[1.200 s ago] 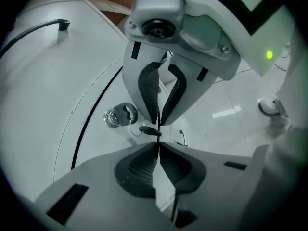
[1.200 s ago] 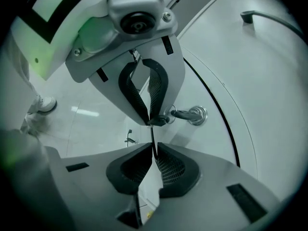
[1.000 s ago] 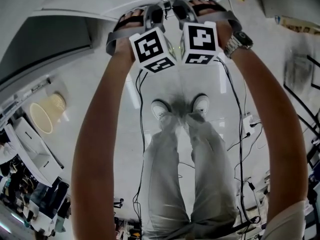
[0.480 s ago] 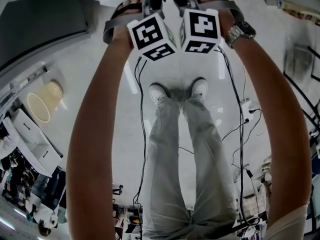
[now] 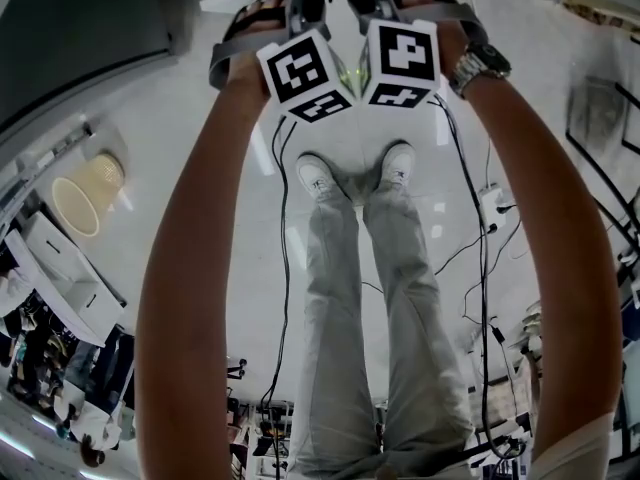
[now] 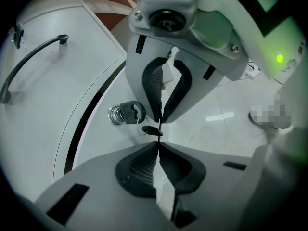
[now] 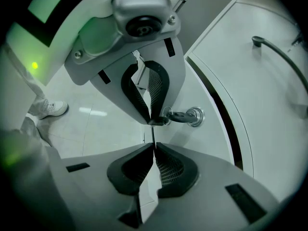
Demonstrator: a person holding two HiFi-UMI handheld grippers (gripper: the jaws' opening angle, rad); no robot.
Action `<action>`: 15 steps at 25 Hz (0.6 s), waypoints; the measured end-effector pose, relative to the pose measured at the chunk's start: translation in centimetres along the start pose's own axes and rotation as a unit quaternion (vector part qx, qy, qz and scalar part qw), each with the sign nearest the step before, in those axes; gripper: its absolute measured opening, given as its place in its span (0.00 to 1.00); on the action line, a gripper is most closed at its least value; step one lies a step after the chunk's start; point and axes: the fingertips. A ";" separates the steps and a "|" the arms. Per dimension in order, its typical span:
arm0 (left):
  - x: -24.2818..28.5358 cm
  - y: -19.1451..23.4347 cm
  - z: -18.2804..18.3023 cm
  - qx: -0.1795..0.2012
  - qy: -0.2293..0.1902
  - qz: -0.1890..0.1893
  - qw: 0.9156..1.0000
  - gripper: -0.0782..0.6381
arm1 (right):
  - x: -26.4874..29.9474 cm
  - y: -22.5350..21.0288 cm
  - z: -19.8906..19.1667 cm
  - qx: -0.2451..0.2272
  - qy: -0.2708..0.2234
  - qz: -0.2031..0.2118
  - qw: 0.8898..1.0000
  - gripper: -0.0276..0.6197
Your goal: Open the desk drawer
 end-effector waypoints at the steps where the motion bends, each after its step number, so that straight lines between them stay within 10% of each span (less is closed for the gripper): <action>1: -0.2 -0.2 0.0 0.001 -0.001 0.000 1.000 0.14 | -0.1 0.3 0.0 0.000 -0.002 0.002 1.000 0.10; 15: -1.9 -1.9 0.1 -0.008 0.012 -0.003 1.000 0.14 | -0.9 2.8 0.0 0.000 -0.004 0.010 1.000 0.10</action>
Point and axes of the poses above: the fingertips, and each gripper's own axes: x forward along the fingers, y to its left, z out of its top, and after that the axes turned 13 degrees about z, right-handed
